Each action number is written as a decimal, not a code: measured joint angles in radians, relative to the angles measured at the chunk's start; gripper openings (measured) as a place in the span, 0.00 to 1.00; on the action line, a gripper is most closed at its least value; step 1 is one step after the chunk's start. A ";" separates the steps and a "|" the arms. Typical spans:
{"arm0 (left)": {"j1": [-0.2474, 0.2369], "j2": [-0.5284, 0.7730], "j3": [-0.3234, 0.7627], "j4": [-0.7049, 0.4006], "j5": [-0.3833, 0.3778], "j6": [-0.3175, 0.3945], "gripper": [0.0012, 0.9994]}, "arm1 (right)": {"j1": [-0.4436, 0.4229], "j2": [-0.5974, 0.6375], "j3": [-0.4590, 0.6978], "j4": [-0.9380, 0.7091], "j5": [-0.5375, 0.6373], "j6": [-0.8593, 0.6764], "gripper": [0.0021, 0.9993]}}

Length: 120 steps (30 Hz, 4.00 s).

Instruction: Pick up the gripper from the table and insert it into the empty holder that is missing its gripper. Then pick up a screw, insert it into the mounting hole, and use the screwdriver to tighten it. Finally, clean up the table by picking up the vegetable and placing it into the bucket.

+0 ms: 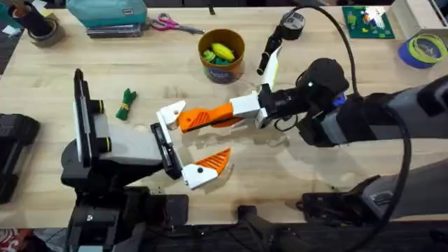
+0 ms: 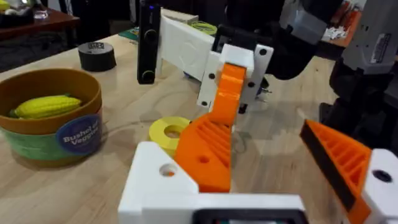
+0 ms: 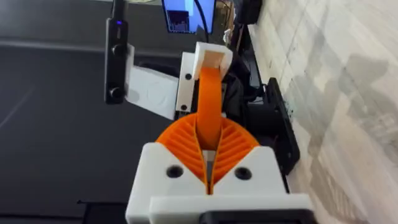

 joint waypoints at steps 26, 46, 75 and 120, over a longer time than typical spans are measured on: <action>0.000 0.000 0.000 0.003 -0.017 -0.005 0.99 | 0.000 0.078 0.086 -0.001 -0.030 0.006 0.01; 0.000 0.000 0.000 0.002 -0.013 -0.006 0.99 | 0.027 0.138 0.156 -0.001 -0.031 0.024 0.01; 0.000 0.000 0.000 0.003 -0.018 -0.017 0.99 | 0.038 0.163 0.179 0.007 -0.017 0.025 0.01; 0.000 0.000 0.001 0.003 -0.024 -0.013 0.99 | 0.047 0.172 0.209 0.000 0.004 0.027 0.99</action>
